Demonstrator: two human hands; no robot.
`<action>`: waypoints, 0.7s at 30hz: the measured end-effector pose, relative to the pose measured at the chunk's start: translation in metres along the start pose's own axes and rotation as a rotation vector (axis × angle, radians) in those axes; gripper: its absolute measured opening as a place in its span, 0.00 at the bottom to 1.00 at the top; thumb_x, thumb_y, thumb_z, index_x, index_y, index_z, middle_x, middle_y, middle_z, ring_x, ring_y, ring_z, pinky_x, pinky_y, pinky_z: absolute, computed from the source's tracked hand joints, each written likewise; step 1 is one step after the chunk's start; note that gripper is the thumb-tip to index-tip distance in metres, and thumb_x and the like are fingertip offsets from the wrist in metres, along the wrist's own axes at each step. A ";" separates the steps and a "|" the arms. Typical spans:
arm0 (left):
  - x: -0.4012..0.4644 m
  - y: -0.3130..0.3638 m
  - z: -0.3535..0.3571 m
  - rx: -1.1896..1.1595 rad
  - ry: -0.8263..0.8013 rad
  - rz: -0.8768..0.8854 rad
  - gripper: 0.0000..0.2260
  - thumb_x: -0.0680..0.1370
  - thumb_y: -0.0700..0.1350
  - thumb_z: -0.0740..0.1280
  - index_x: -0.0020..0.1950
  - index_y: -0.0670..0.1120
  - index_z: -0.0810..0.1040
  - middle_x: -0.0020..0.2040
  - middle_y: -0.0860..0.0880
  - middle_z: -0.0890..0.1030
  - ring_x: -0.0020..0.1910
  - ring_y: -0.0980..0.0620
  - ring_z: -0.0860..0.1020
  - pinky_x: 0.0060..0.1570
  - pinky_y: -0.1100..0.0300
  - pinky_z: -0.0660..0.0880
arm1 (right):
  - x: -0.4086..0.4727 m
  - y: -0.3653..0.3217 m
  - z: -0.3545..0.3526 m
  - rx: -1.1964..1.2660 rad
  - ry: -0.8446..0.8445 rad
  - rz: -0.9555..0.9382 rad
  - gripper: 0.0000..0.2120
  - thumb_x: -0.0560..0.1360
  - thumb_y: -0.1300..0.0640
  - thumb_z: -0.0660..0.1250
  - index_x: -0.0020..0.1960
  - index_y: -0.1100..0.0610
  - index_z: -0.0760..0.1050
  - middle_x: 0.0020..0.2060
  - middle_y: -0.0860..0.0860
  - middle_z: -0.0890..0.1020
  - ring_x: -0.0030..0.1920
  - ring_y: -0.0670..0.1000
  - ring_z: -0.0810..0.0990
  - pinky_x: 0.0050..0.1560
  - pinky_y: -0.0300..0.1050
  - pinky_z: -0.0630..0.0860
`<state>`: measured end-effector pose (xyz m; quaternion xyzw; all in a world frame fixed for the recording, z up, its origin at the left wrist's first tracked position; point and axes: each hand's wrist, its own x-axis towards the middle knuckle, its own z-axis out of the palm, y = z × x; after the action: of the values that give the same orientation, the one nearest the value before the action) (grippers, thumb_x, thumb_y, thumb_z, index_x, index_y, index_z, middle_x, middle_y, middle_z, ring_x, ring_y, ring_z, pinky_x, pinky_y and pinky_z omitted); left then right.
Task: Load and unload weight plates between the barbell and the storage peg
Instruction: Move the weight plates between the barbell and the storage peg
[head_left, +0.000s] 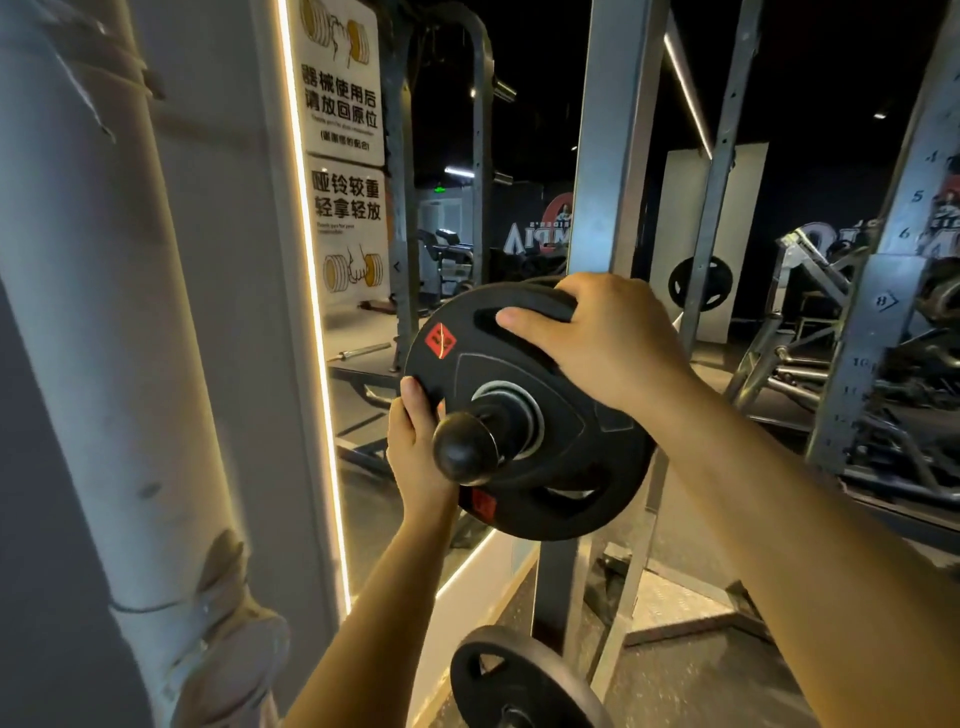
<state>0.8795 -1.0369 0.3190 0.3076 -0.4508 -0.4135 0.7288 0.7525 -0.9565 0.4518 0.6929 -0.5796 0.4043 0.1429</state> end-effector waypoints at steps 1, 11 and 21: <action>0.002 0.002 0.002 0.023 0.019 0.043 0.23 0.73 0.67 0.54 0.45 0.48 0.74 0.45 0.44 0.81 0.46 0.49 0.80 0.53 0.54 0.75 | -0.003 0.002 0.002 0.011 0.031 -0.007 0.16 0.75 0.38 0.64 0.49 0.50 0.76 0.33 0.40 0.74 0.34 0.38 0.72 0.32 0.31 0.65; 0.040 0.054 0.010 0.491 -0.259 0.329 0.10 0.80 0.56 0.56 0.49 0.52 0.71 0.38 0.55 0.76 0.38 0.51 0.77 0.42 0.52 0.77 | -0.072 0.025 0.041 0.422 0.412 0.177 0.19 0.72 0.35 0.56 0.51 0.49 0.69 0.39 0.39 0.75 0.39 0.37 0.77 0.37 0.30 0.75; 0.039 0.048 0.012 0.416 -0.265 0.362 0.16 0.81 0.60 0.56 0.52 0.50 0.75 0.44 0.54 0.80 0.45 0.59 0.79 0.45 0.64 0.74 | -0.066 0.042 0.034 -0.182 0.519 -0.049 0.20 0.78 0.44 0.57 0.54 0.60 0.75 0.45 0.55 0.79 0.47 0.55 0.77 0.40 0.41 0.71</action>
<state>0.8944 -1.0497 0.3793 0.3083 -0.6646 -0.2124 0.6467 0.7273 -0.9462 0.3708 0.5644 -0.5405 0.5110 0.3581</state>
